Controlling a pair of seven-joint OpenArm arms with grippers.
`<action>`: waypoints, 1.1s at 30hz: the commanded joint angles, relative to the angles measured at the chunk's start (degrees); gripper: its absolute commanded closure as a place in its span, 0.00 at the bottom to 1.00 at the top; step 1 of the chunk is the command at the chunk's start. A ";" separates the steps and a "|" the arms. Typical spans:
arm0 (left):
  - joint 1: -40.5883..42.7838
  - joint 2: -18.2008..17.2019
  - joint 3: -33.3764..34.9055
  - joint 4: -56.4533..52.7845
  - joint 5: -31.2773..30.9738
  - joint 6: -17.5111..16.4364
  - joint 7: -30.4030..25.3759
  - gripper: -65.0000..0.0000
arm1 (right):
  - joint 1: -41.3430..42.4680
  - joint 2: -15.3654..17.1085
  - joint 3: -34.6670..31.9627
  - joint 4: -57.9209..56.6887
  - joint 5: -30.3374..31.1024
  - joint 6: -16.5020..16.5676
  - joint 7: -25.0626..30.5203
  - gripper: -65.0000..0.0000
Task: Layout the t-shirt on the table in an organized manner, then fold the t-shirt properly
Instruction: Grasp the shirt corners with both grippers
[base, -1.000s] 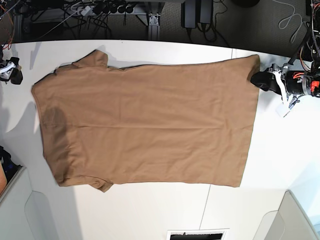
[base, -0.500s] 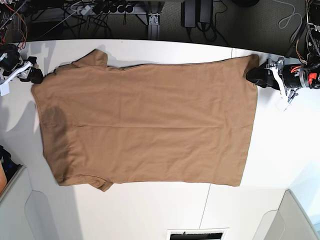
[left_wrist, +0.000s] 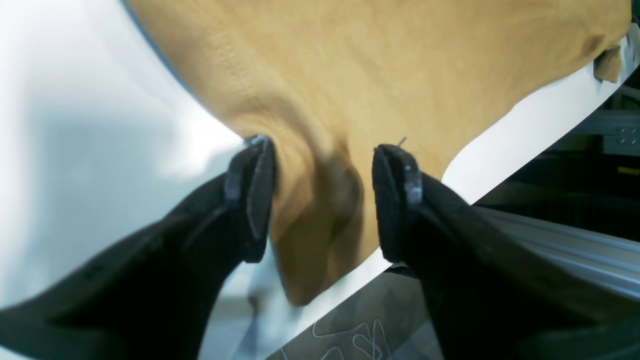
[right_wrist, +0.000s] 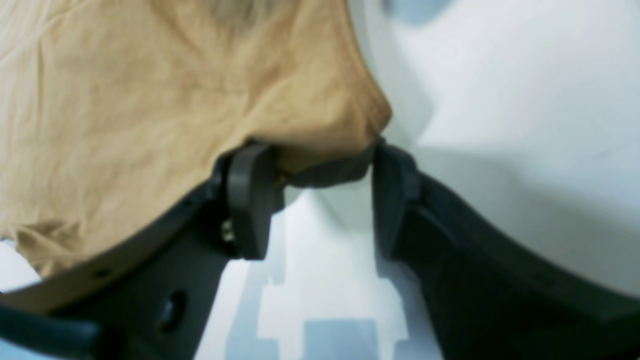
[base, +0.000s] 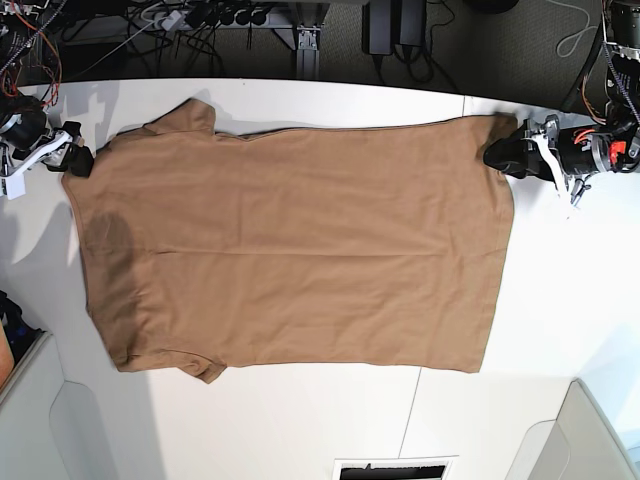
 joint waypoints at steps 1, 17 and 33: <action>-0.13 -1.18 -1.55 0.48 0.85 -0.06 0.42 0.47 | 0.44 0.96 0.33 0.70 0.28 0.20 0.68 0.52; 6.27 -0.85 -6.36 0.48 -0.87 -0.06 2.27 0.47 | 0.46 0.96 0.33 0.70 0.02 0.20 0.76 0.52; 7.91 3.58 -6.34 0.48 -2.38 -0.06 2.27 0.68 | 0.46 0.94 0.33 0.70 2.23 0.22 1.09 0.52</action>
